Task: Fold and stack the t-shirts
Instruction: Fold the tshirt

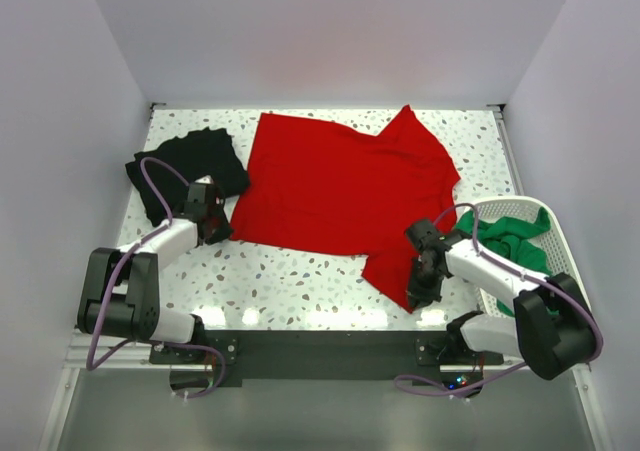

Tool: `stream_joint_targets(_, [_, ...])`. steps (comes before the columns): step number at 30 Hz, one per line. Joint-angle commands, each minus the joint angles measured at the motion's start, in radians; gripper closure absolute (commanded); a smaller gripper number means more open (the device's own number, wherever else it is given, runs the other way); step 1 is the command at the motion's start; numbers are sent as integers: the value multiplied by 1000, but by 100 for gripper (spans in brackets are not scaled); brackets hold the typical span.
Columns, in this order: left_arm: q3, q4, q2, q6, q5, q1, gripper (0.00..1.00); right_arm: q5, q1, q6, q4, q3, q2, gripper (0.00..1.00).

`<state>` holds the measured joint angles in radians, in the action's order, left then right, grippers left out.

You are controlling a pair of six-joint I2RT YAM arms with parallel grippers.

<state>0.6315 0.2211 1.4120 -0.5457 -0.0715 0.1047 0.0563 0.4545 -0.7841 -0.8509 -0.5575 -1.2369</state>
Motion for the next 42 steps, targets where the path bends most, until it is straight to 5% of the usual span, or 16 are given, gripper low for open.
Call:
stream_joint_targets(1, [34,70,-27,15,7,-5,100,16,15,0,43,10,-26,94])
stream_joint_targets(3, [46,101,-44,7,3,-7,100,27,18,15,12,-13,-10,100])
stream_joint_targets(25, [74,449,-346,-71,-134,-42,100,73,55,16,-359,-80,209,100])
stream_joint_targets(42, [226,337,-128,-22,-62,-42,100,-174,1,31,-268,-462,-39,100])
